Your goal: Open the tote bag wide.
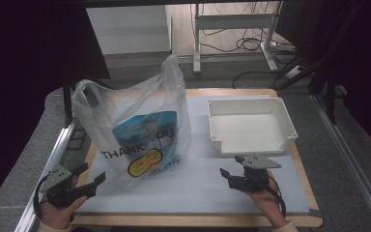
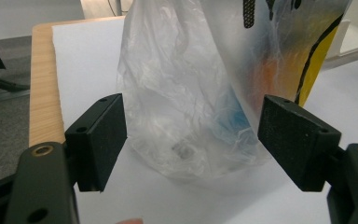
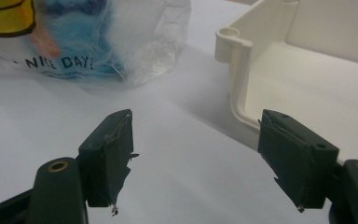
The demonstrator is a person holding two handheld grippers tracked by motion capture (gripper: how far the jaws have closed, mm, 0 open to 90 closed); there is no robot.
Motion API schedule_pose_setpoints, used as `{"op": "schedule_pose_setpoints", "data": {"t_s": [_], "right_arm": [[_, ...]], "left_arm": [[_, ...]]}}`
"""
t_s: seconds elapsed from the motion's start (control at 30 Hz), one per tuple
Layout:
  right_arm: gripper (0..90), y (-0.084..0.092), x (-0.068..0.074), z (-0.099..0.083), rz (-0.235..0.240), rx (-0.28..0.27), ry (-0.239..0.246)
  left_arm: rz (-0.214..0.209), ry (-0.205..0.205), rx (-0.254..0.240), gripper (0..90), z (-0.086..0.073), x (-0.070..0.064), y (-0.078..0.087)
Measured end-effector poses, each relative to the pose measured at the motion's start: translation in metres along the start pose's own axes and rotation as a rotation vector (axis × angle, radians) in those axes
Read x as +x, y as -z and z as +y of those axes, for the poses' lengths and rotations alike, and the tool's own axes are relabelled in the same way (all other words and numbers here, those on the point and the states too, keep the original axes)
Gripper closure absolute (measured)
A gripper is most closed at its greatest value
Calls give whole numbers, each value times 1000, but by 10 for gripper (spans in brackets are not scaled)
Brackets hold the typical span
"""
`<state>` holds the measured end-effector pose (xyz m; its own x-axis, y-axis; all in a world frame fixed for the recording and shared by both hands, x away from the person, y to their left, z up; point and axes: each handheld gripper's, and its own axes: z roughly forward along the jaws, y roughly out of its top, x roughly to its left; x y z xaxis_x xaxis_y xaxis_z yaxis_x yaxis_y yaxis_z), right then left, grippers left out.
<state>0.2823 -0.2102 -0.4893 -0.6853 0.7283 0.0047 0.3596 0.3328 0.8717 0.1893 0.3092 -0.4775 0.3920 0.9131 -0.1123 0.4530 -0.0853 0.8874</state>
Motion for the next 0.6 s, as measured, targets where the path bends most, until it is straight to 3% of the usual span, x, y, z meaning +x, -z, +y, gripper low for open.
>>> {"op": "schedule_pose_setpoints", "data": {"t_s": [0.43, 0.6], "right_arm": [[275, -4, -1, 0, 20, 4, -14], [275, -5, -1, -1, 28, 11, -12]], "left_arm": [[6, 24, 0, 226, 15, 1, 7], [11, 18, -20, 223, 30, 1, 14]]}}
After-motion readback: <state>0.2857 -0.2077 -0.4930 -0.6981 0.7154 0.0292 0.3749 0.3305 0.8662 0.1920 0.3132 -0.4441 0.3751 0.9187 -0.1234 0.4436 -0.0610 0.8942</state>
